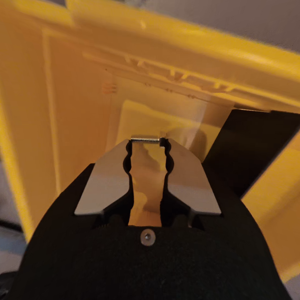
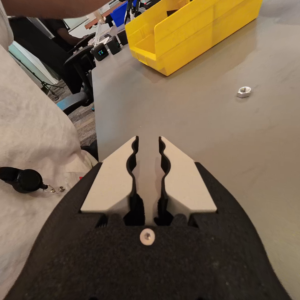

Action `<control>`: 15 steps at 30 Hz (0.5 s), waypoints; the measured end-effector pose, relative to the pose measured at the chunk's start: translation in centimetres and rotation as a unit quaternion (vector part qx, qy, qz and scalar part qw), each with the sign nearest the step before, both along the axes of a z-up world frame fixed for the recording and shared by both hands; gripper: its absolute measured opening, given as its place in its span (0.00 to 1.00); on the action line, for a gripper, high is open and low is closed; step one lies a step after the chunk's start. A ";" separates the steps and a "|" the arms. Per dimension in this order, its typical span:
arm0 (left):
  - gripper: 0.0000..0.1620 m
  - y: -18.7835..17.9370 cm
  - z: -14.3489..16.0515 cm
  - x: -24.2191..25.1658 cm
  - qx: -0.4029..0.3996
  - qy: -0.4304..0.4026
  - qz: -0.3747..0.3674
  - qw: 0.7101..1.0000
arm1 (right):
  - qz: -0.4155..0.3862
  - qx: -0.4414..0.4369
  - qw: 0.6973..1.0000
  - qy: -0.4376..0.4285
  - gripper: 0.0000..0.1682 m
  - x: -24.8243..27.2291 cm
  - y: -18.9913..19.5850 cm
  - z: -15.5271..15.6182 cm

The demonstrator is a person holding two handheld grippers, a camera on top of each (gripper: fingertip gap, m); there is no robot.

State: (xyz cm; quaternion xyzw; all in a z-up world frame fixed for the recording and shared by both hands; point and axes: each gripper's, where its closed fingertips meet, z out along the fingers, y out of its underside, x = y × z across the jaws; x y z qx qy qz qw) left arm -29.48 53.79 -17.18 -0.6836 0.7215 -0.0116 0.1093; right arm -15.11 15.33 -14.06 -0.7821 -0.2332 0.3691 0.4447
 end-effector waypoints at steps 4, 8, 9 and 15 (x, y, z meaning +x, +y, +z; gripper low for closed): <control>0.24 -1.5 6.1 2.0 0.121 -0.115 -0.018 0.986 | -0.001 0.002 0.999 0.033 0.14 -0.3 0.0 1.0; 0.24 -7.1 14.2 4.5 0.271 -0.280 -0.026 0.921 | -0.050 0.010 0.993 0.105 0.16 0.2 2.2 3.4; 0.24 -9.1 15.7 5.0 0.291 -0.320 -0.013 0.902 | -0.072 0.015 0.989 0.127 0.16 0.4 3.2 4.2; 0.24 -22.9 18.5 8.5 0.338 -0.487 0.046 0.804 | -0.119 0.005 0.935 0.333 0.16 -0.6 8.2 9.8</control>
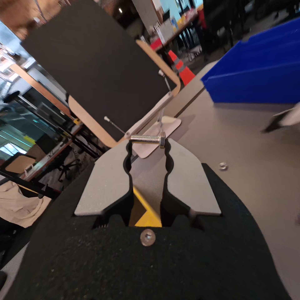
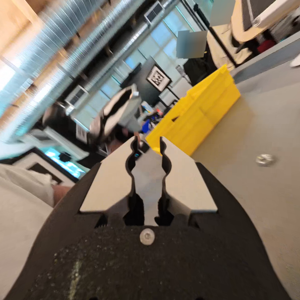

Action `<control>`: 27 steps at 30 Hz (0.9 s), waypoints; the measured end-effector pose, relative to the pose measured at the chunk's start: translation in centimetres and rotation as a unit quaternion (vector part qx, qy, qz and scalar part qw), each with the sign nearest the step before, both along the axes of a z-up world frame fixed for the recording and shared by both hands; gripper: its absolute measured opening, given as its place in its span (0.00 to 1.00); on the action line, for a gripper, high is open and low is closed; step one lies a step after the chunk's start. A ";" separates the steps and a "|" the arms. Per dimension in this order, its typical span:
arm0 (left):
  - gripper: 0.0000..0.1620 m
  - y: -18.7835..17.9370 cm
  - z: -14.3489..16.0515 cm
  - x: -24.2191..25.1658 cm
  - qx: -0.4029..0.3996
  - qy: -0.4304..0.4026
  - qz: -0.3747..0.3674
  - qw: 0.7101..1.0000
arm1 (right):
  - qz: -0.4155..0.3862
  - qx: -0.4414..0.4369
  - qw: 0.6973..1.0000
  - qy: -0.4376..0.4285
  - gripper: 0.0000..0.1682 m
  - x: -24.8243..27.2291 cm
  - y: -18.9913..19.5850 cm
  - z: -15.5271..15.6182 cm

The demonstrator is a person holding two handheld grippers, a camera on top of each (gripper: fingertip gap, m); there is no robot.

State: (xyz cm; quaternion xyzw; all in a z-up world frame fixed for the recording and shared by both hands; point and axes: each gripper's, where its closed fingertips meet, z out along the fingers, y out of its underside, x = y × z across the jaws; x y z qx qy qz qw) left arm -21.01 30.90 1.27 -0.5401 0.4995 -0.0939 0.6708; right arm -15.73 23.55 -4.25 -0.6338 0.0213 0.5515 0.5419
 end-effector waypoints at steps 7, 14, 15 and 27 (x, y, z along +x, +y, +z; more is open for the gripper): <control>0.24 -8.6 -1.3 2.3 0.081 -0.045 -0.018 0.996 | 0.156 -0.014 0.957 0.245 0.18 -1.9 -2.2 2.1; 0.24 -9.0 -3.7 2.7 0.041 -0.041 -0.025 0.998 | 0.177 -0.019 0.957 0.229 0.18 -2.7 -3.1 1.0; 0.24 -9.0 -4.0 2.8 0.037 -0.039 -0.023 0.998 | 0.173 -0.019 0.958 0.229 0.18 -2.6 -3.0 0.9; 0.24 -8.6 -6.9 4.1 -0.023 -0.014 -0.006 1.000 | 0.144 -0.062 0.965 0.211 0.10 -1.9 -2.1 -1.5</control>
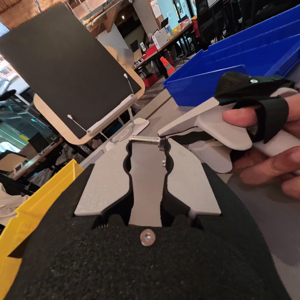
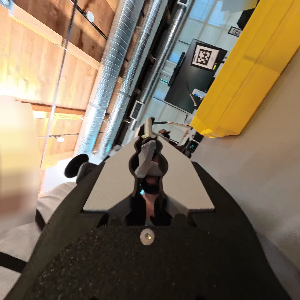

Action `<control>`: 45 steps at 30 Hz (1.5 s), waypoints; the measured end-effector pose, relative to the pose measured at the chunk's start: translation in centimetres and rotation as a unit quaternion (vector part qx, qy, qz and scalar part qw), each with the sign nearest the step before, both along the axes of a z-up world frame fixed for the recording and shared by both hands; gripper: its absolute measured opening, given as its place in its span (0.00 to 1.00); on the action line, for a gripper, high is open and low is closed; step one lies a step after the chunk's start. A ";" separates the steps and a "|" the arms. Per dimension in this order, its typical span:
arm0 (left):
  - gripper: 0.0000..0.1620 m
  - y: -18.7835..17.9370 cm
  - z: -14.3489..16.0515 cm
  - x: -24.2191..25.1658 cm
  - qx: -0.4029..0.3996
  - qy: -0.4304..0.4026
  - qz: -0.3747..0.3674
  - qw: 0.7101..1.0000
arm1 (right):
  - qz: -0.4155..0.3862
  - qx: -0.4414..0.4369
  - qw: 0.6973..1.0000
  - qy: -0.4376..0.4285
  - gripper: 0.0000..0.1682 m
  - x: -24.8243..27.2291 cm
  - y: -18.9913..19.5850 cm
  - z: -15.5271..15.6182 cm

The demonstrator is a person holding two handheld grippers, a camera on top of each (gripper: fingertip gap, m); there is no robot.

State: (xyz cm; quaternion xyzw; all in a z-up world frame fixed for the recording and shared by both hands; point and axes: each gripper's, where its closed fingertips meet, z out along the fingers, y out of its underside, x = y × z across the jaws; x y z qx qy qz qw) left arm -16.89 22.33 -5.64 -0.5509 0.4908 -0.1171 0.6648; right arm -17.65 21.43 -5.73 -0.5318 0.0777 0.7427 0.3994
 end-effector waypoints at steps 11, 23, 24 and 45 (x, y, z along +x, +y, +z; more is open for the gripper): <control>0.22 0.1 -5.5 -0.9 -0.253 0.045 -0.197 0.946 | 0.056 0.037 0.944 -0.323 0.10 2.0 -1.0 -4.6; 0.29 4.5 -11.3 1.4 -0.312 0.237 -0.064 0.918 | -0.177 0.051 0.899 -0.397 0.10 8.6 2.0 -2.7; 0.28 4.8 -11.3 2.2 -0.312 0.246 -0.074 0.915 | -0.173 0.049 0.902 -0.394 0.10 8.6 1.9 -2.8; 0.17 9.2 -13.6 5.0 -0.423 0.220 0.078 0.875 | -0.168 0.033 0.912 -0.372 0.10 10.0 1.4 -2.8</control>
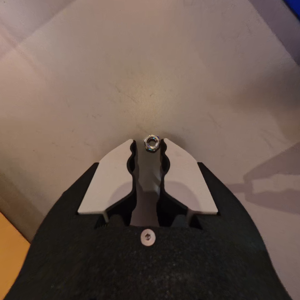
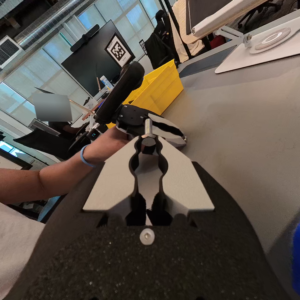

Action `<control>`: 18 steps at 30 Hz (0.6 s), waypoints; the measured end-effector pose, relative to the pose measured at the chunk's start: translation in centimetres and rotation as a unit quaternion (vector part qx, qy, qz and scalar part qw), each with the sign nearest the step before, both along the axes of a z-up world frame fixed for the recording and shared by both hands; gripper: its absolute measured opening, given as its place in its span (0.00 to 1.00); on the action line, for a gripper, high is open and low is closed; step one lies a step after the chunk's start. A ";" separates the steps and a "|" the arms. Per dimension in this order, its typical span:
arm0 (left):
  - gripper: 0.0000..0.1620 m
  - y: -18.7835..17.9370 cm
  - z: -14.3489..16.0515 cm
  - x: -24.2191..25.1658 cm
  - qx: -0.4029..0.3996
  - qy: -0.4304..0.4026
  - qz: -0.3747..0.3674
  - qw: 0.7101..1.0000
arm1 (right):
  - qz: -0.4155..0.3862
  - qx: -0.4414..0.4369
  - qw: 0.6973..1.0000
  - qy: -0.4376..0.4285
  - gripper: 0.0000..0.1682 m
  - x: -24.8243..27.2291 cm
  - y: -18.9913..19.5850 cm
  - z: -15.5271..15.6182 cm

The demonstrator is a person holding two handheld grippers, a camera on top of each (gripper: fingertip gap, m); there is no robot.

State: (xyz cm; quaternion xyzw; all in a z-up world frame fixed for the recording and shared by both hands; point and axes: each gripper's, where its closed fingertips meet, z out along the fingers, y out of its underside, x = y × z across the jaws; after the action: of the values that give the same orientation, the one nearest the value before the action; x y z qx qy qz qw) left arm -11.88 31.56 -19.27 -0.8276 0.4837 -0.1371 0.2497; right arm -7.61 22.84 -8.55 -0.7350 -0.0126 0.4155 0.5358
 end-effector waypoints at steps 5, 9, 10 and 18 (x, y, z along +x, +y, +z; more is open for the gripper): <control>0.10 -0.2 0.0 0.0 -0.004 -0.009 -0.021 1.000 | 0.002 -0.003 1.000 -0.019 0.10 -0.1 0.1 -0.4; 0.10 -3.7 3.0 1.0 -0.143 -0.165 -0.093 0.971 | 0.000 0.023 0.993 -0.115 0.10 -0.3 0.0 -0.7; 0.10 -4.9 4.9 1.0 -0.198 -0.231 -0.107 0.946 | 0.001 0.045 0.986 -0.160 0.10 -0.5 -0.2 -0.5; 0.10 -8.5 13.6 -2.0 -0.418 -0.453 -0.133 0.776 | -0.023 0.246 0.873 -0.420 0.10 -4.1 -1.8 2.1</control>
State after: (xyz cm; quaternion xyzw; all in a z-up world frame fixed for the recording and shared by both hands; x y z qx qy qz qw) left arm -13.86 23.06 -5.65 -0.6201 0.3154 -0.7167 0.0487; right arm -11.76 21.01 -6.47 -0.6845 -0.3215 0.0391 0.6531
